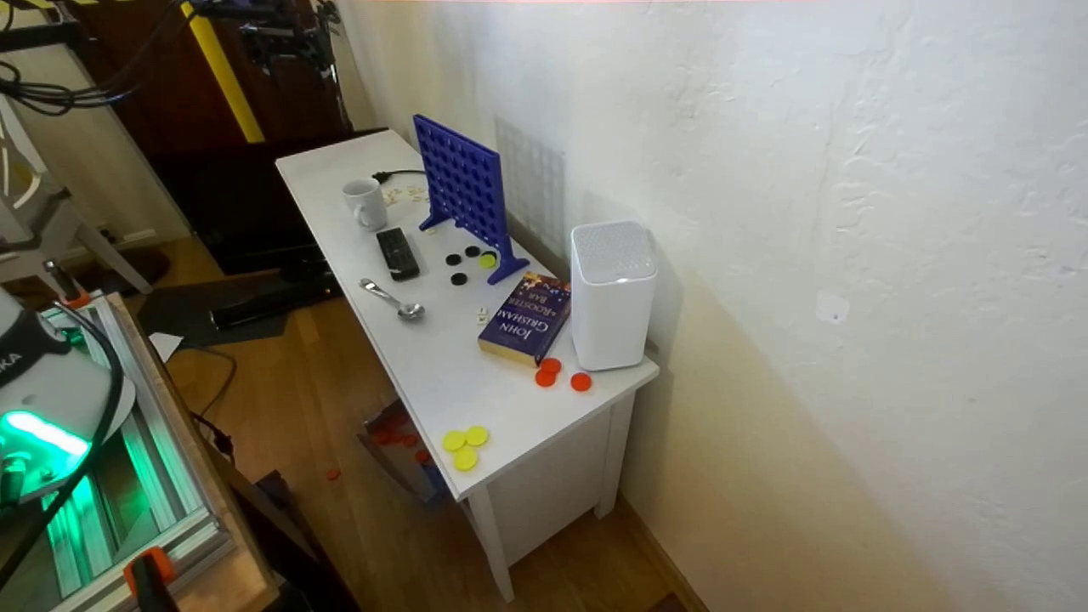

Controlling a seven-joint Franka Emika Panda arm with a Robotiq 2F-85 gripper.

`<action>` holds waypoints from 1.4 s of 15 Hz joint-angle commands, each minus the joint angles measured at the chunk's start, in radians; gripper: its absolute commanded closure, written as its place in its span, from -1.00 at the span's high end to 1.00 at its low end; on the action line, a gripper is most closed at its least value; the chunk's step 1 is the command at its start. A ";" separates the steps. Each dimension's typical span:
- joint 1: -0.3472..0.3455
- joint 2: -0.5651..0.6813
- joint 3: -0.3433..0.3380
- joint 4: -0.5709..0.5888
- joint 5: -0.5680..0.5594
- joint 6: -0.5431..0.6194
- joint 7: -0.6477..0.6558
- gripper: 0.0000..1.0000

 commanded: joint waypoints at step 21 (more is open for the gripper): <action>0.080 0.309 -0.023 0.184 -0.056 0.088 -0.164 1.00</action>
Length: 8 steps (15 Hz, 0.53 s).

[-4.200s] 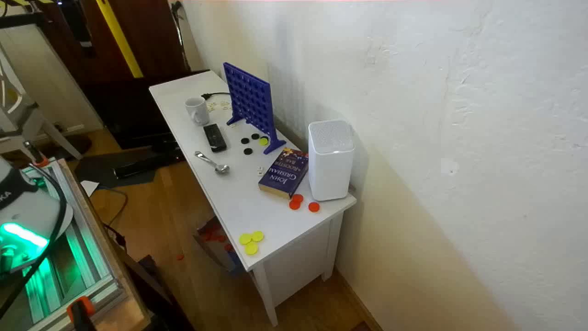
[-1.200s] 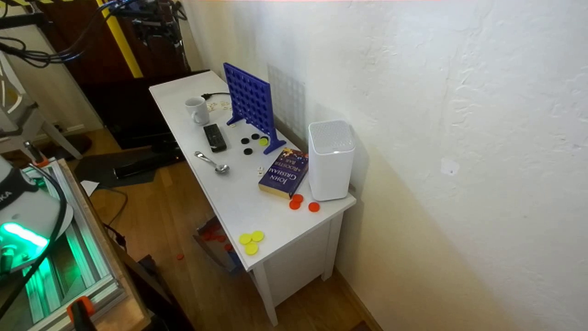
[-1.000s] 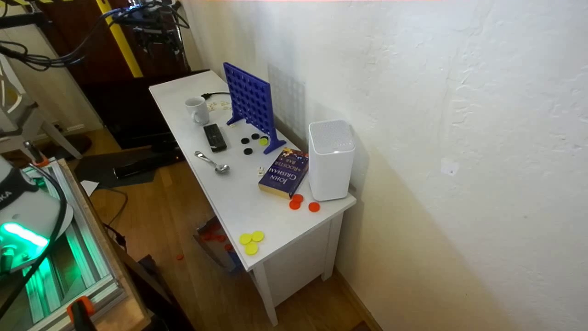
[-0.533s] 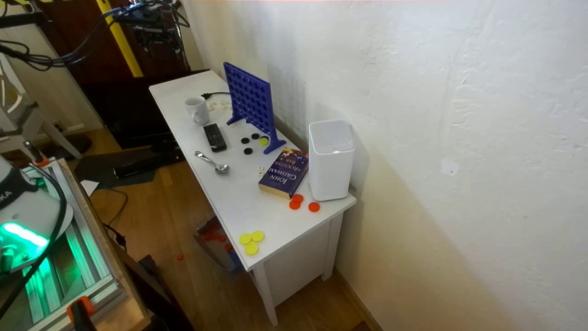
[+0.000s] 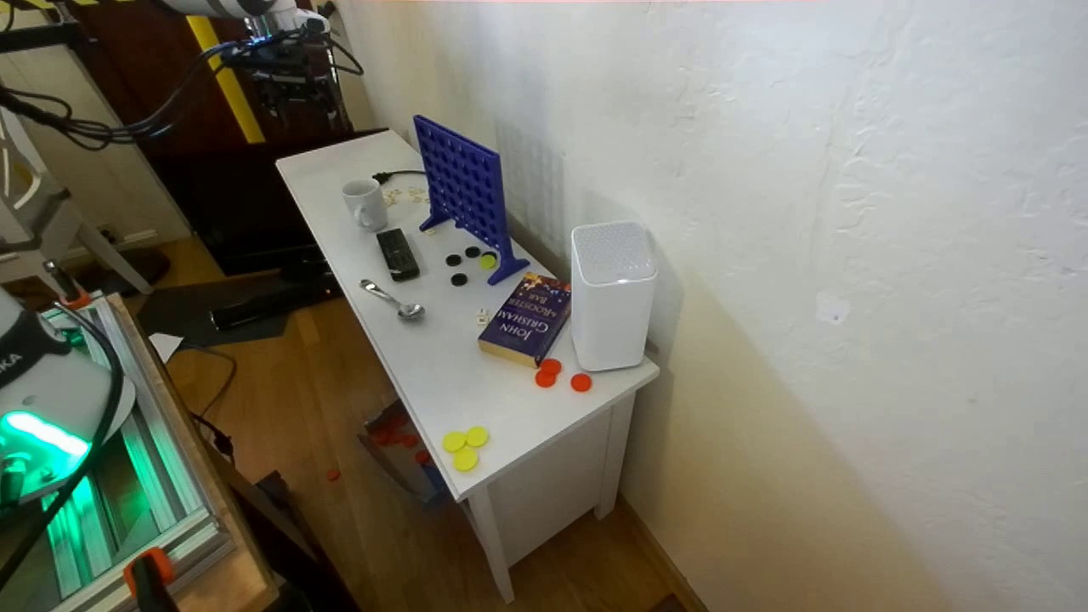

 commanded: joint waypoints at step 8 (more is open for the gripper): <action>0.100 0.252 -0.076 0.197 -0.189 0.149 -0.123 0.02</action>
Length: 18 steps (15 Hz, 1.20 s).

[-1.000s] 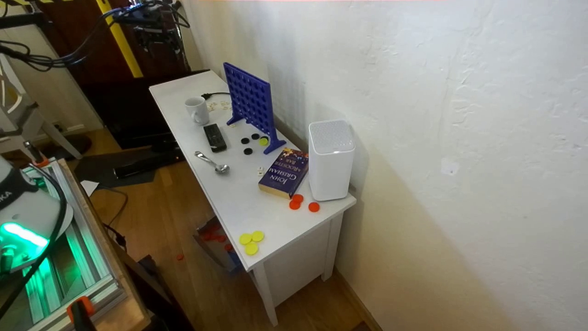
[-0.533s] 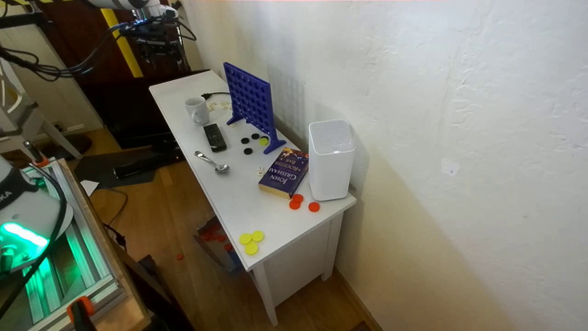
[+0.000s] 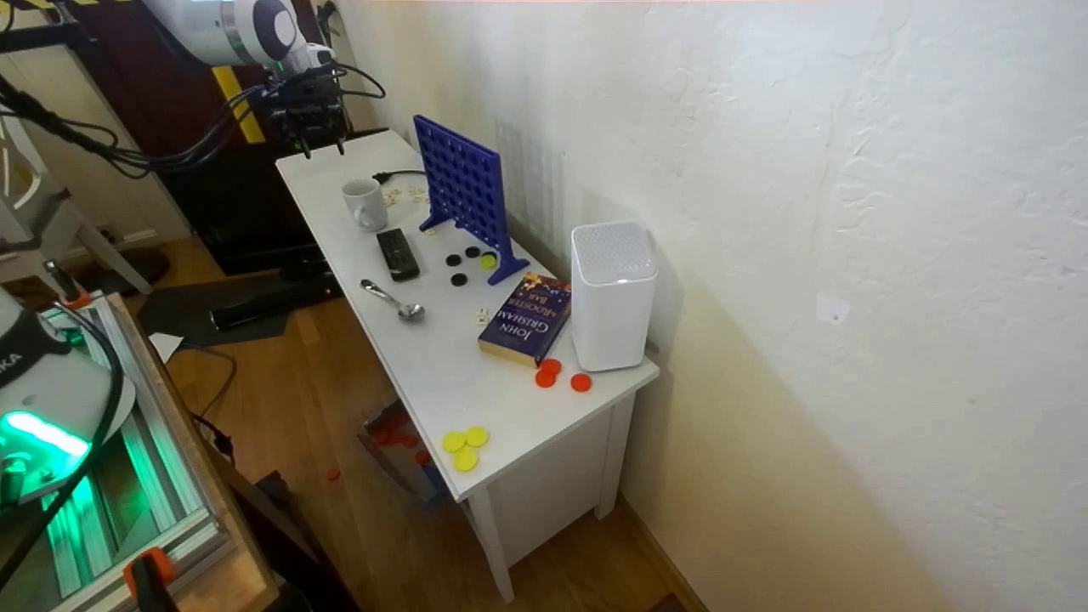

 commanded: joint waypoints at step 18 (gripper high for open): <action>0.049 0.269 -0.028 0.255 -0.065 0.014 -0.108 -1.00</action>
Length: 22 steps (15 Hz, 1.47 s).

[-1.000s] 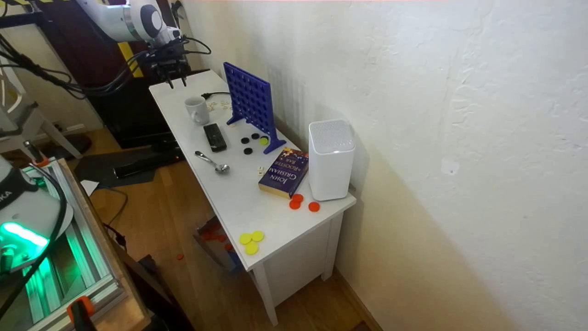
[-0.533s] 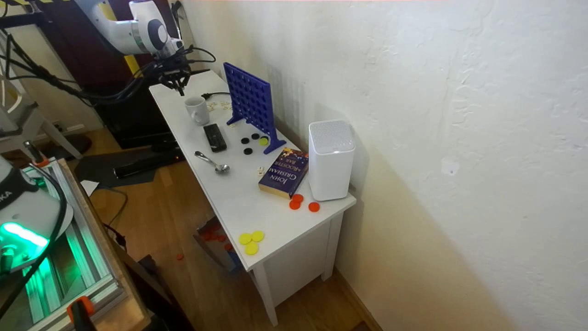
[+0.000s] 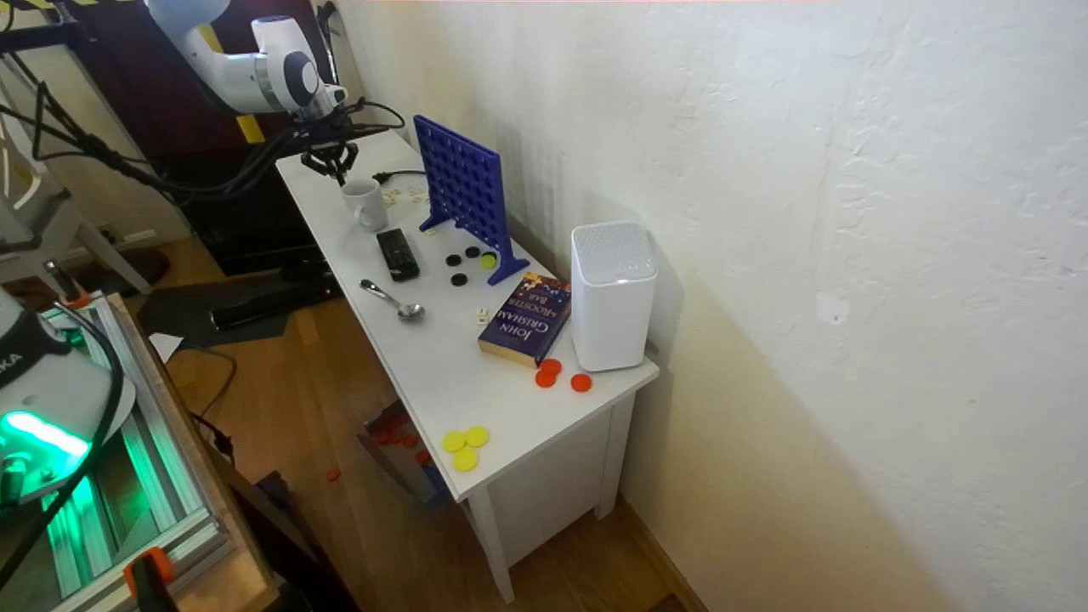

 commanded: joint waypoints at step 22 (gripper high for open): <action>0.139 0.070 -0.146 0.071 -0.034 0.014 0.132 -1.00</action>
